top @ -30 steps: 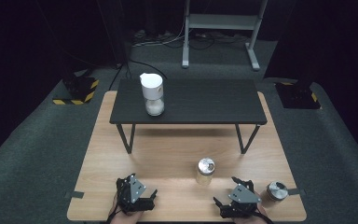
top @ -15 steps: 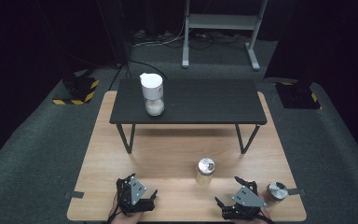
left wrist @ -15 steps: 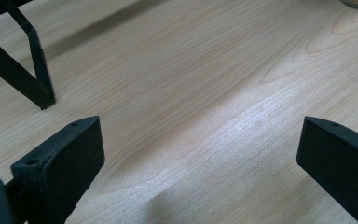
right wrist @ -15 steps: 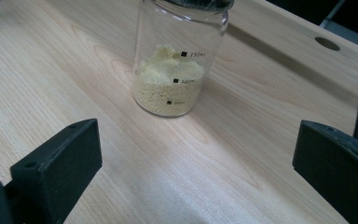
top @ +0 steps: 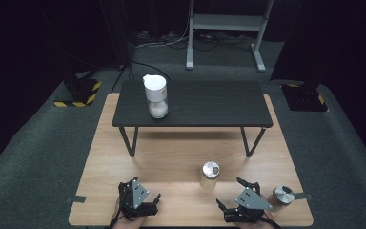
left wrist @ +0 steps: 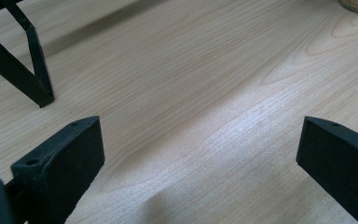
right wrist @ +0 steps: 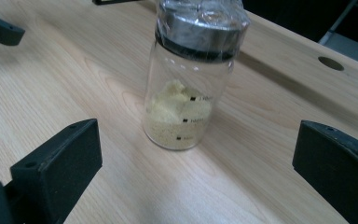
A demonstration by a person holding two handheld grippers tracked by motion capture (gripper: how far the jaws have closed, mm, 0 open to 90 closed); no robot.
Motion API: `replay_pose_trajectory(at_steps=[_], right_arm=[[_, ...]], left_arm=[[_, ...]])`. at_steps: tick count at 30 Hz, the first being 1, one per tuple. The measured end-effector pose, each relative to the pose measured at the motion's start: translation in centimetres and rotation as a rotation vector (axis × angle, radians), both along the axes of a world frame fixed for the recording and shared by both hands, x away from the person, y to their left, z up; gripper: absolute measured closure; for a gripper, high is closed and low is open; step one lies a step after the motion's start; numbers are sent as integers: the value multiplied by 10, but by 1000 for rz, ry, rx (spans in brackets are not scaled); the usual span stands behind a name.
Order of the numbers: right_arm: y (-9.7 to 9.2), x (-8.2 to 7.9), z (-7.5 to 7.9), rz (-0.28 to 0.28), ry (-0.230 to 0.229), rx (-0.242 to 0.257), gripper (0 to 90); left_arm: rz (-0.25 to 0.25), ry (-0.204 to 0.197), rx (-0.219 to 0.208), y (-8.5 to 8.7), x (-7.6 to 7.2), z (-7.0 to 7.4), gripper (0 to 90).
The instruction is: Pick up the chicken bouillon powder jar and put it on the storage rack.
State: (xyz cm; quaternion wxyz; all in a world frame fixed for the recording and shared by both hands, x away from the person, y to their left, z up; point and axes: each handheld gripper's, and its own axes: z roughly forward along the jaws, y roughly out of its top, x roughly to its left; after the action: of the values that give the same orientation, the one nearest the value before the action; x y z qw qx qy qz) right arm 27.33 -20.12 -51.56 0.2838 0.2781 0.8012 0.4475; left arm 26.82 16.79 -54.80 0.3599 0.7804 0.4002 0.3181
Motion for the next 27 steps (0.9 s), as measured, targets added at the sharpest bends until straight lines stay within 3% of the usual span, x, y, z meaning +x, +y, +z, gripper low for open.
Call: replay_pose_trajectory(at_steps=[11,27], right_arm=[[13,7,10,-5,-11,32,0],[25,19,25,-6,-26,75,0]], left_arm=[[3,6,-28,3,0,1,10],[-9,6,-15,2,0,0,9]])
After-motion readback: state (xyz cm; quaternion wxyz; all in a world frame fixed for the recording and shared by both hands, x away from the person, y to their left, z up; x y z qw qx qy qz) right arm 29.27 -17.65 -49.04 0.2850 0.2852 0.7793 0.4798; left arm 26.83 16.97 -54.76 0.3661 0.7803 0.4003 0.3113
